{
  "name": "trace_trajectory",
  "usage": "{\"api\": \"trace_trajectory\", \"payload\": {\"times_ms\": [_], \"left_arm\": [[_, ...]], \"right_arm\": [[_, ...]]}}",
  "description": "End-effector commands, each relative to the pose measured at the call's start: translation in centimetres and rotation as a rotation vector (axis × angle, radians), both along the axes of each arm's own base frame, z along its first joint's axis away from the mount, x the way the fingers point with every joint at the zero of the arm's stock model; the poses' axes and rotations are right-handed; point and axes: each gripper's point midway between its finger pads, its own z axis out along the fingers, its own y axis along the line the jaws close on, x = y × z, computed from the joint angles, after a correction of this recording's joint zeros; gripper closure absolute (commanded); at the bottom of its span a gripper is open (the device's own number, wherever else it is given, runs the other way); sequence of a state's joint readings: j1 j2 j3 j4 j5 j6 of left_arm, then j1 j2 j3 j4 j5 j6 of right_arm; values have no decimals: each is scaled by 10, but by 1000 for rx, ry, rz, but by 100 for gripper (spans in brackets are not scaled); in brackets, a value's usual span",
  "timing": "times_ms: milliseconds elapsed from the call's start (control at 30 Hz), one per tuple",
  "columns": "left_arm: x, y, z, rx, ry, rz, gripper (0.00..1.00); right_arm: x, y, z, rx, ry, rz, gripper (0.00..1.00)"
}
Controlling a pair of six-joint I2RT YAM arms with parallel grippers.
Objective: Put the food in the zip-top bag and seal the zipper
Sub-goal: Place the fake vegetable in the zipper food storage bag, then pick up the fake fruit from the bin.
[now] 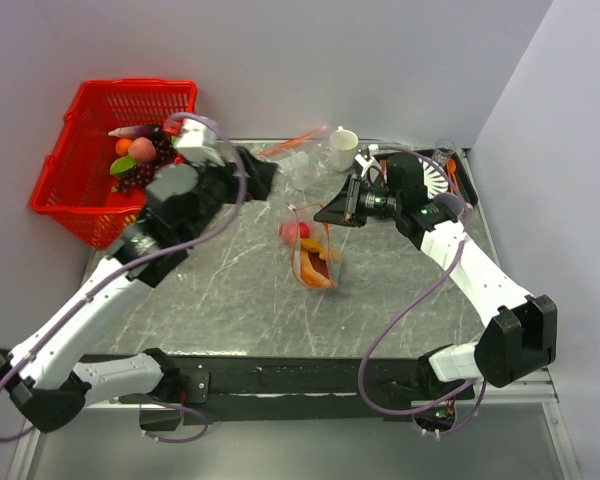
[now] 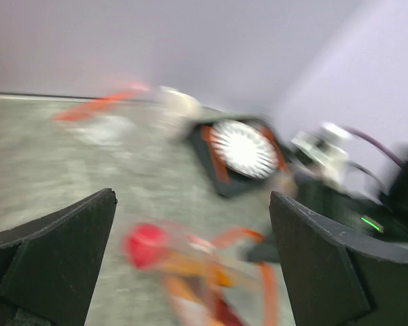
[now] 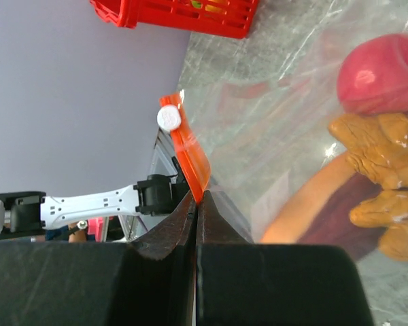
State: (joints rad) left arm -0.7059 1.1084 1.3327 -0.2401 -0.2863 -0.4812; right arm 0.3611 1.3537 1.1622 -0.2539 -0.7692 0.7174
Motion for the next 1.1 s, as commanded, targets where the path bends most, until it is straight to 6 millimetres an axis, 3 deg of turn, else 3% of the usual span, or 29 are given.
{"api": "trace_trajectory", "payload": {"times_ms": [0, 100, 167, 200, 267, 300, 333, 400, 533, 700, 767, 900, 1067], "left_arm": [[20, 106, 10, 27, -4, 314, 1], [35, 150, 2, 36, 23, 415, 1], [43, 168, 4, 52, 43, 456, 1], [56, 184, -14, 90, 113, 494, 1], [66, 201, -10, 95, 161, 521, 1], [77, 221, -20, 108, 230, 556, 1], [83, 219, -24, 104, 255, 515, 1], [96, 249, -37, 95, 319, 564, 1], [111, 285, -63, 94, 404, 667, 1], [144, 308, -107, 62, 496, 681, 1], [157, 312, -118, 64, 512, 680, 1], [190, 319, -163, 54, 585, 687, 1], [218, 330, -205, 52, 649, 714, 1]], "right_arm": [[-5, -4, 26, 34, -102, 6, 100], [-5, -5, 28, 26, -120, 4, 100], [-4, -7, 26, 7, -121, -3, 100], [-2, -9, 24, -11, -134, -13, 100], [-2, -11, 20, -34, -130, -18, 100], [-2, -13, 16, -52, -132, -23, 100], [-2, -13, 14, -58, -132, -22, 100], [-3, -15, 12, -67, -139, -26, 100], [-3, -18, 6, -84, -143, -36, 100], [-4, -18, 1, -90, -139, -28, 100], [-4, -17, -1, -90, -137, -22, 100], [-4, -16, -6, -86, -128, -16, 100], [-5, -15, -9, -80, -122, -11, 100]]}}
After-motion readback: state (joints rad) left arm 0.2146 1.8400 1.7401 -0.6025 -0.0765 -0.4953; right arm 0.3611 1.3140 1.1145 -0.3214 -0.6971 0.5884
